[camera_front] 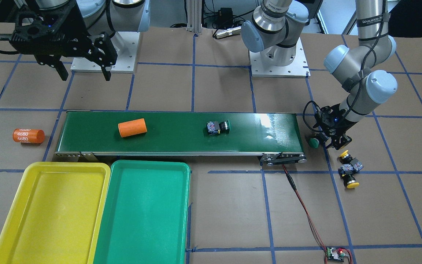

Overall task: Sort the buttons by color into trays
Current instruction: 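Grasp another green-capped button with the left gripper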

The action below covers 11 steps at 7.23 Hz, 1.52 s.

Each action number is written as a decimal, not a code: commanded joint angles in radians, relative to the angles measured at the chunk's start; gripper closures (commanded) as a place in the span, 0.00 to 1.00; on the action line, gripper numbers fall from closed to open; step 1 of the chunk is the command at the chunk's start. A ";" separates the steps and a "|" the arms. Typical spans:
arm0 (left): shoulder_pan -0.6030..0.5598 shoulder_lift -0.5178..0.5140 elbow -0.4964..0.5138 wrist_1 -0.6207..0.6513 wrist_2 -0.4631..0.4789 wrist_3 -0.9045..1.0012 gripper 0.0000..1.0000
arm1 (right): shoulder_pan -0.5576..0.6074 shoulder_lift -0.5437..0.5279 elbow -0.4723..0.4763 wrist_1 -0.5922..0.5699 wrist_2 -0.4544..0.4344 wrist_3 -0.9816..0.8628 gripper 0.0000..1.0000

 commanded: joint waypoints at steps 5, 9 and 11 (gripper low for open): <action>-0.030 0.132 0.003 0.000 -0.015 0.081 1.00 | 0.000 0.002 0.002 0.002 -0.012 -0.313 0.00; -0.253 0.230 0.110 -0.208 -0.087 0.183 1.00 | 0.000 0.002 0.002 0.076 -0.003 -0.862 0.00; -0.487 0.197 0.115 -0.190 0.003 0.107 1.00 | -0.001 -0.002 0.002 0.126 -0.009 -1.036 0.00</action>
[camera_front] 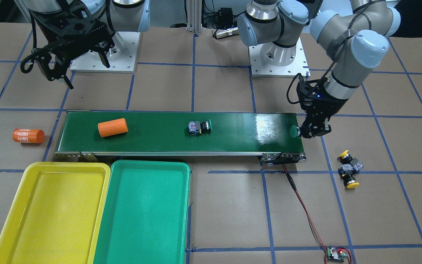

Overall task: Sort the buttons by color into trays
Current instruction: 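Place green button on belt with left gripper while right gripper lowers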

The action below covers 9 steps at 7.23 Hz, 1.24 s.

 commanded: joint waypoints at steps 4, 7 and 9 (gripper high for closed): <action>-0.199 -0.061 -0.006 0.018 0.062 -0.117 0.75 | -0.004 -0.042 0.107 0.028 0.001 -0.124 0.00; -0.184 -0.046 0.010 0.022 0.065 -0.230 0.06 | -0.012 -0.084 0.225 -0.013 -0.001 -0.303 0.00; -0.077 -0.026 0.064 0.007 0.072 -0.245 0.03 | -0.015 -0.084 0.342 -0.226 -0.011 -0.463 0.00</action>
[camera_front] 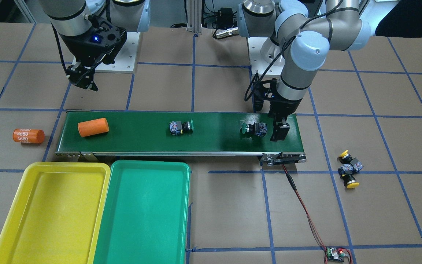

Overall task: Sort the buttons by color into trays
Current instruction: 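Place green button on belt with left gripper while right gripper lowers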

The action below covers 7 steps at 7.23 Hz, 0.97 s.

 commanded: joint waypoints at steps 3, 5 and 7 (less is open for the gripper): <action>0.492 -0.054 0.047 -0.044 0.070 -0.124 0.00 | -0.037 0.014 0.224 -0.354 -0.009 -0.306 0.00; 0.496 -0.169 0.131 -0.036 0.062 -0.345 0.00 | -0.122 0.023 0.370 -0.569 -0.006 -0.427 0.03; 0.498 -0.316 0.264 -0.045 0.062 -0.443 0.00 | -0.122 0.103 0.379 -0.631 -0.003 -0.431 0.02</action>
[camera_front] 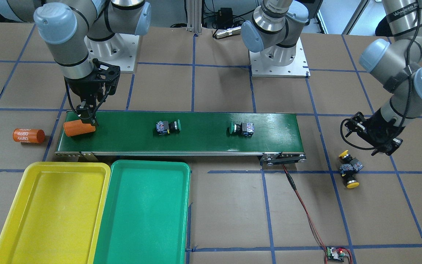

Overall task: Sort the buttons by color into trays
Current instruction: 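Place green button on belt with left gripper while right gripper lowers, then grasp a yellow-capped button with the left gripper while right gripper waits at belt end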

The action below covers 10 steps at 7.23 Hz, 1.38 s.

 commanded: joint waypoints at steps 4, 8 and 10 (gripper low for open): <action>-0.140 -0.197 0.145 -0.027 0.022 -0.824 0.00 | -0.006 0.098 0.035 -0.094 -0.007 -0.015 0.02; -0.071 -0.235 0.131 -0.015 0.012 -1.072 0.00 | -0.006 0.098 0.075 -0.166 -0.023 -0.021 0.02; -0.069 -0.255 0.145 -0.008 0.017 -1.066 0.00 | -0.006 0.098 0.067 -0.166 -0.023 -0.021 0.02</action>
